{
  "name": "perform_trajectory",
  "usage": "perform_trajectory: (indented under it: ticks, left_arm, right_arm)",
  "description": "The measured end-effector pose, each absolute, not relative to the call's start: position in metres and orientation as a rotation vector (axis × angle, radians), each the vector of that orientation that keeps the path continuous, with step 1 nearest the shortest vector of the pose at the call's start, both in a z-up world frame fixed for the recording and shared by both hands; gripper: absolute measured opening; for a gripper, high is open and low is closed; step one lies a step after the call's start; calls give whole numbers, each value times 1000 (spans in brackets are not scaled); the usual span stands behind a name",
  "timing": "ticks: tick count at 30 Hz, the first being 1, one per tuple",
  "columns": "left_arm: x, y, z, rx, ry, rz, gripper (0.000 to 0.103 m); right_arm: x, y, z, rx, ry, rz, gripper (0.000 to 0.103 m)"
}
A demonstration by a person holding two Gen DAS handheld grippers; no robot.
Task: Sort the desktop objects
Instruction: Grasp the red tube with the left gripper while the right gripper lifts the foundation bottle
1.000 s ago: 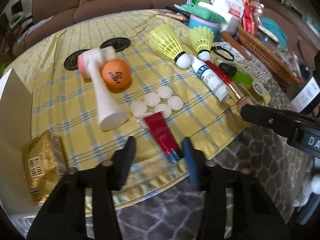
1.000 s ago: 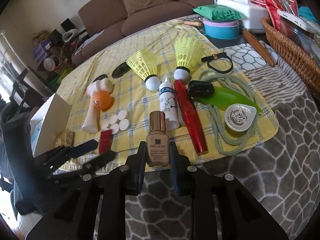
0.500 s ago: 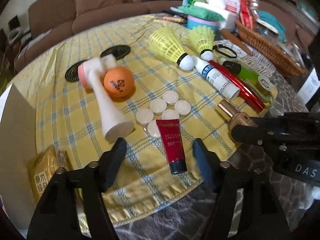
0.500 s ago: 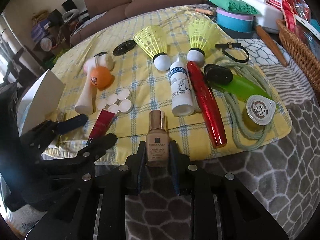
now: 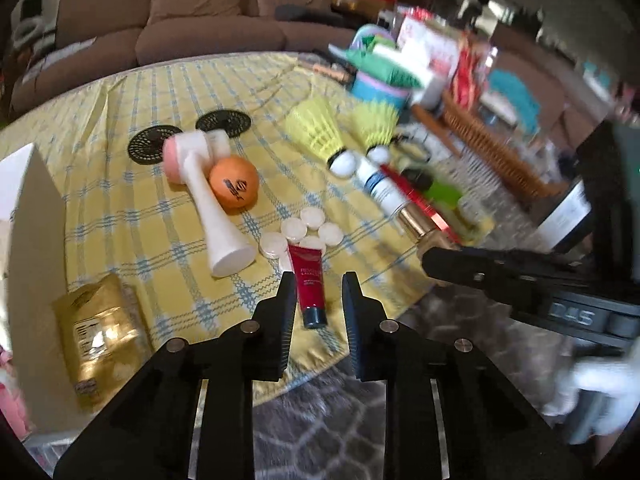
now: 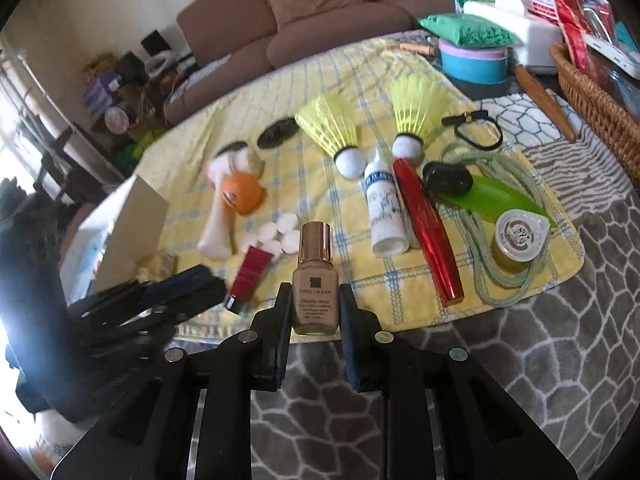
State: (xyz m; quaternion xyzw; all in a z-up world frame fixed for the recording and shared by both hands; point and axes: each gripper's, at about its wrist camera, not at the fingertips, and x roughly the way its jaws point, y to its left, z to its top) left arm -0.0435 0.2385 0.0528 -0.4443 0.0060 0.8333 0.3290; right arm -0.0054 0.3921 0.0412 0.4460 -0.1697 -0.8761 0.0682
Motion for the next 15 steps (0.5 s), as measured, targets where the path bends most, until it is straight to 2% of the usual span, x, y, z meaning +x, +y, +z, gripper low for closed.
perform_trajectory:
  ticks: [8,12,13,14,15]
  left_arm:
    - [-30,171,103,-1055,-76,2187,21]
    - [-37,151,107,-1082,-92,2206,22]
    - [-39,153,105,-1092,-81,2211,26]
    - [-41,159,103,-1100,-71,2206,37]
    - [-42,170,99,-1104,-51,2201,43]
  right_arm:
    - [3,380,65,1237,-530,-2643,22]
    - [2,373,68,1242,-525,-2667,22]
    - [1,374,65,1255,-551,-2666,22]
    - [0,376,63,1265,-561,-2667,22]
    - [0,376,62,1272,-560,-2669,22]
